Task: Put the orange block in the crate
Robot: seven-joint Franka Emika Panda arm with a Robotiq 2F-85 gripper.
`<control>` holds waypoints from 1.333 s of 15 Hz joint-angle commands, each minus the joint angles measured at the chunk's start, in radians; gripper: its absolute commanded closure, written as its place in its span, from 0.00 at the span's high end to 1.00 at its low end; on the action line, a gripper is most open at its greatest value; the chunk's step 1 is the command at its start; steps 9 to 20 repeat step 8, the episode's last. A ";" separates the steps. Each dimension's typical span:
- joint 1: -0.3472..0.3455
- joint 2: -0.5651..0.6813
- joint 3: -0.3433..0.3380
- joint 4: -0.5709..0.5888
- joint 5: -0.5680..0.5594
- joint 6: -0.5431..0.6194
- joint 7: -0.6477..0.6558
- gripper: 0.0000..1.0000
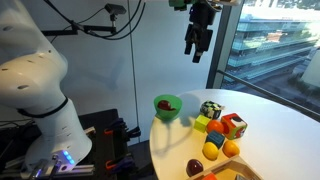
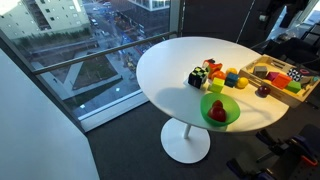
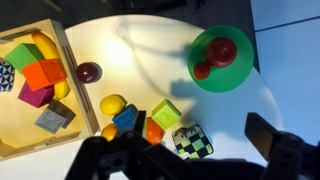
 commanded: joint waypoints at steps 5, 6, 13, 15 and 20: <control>-0.004 -0.033 0.003 -0.001 0.006 0.034 -0.012 1.00; -0.004 -0.033 0.003 -0.002 0.006 0.036 -0.012 1.00; -0.004 -0.030 0.003 -0.003 0.006 0.036 -0.012 1.00; -0.004 -0.030 0.003 -0.003 0.006 0.036 -0.012 1.00; -0.004 -0.030 0.003 -0.003 0.006 0.036 -0.012 1.00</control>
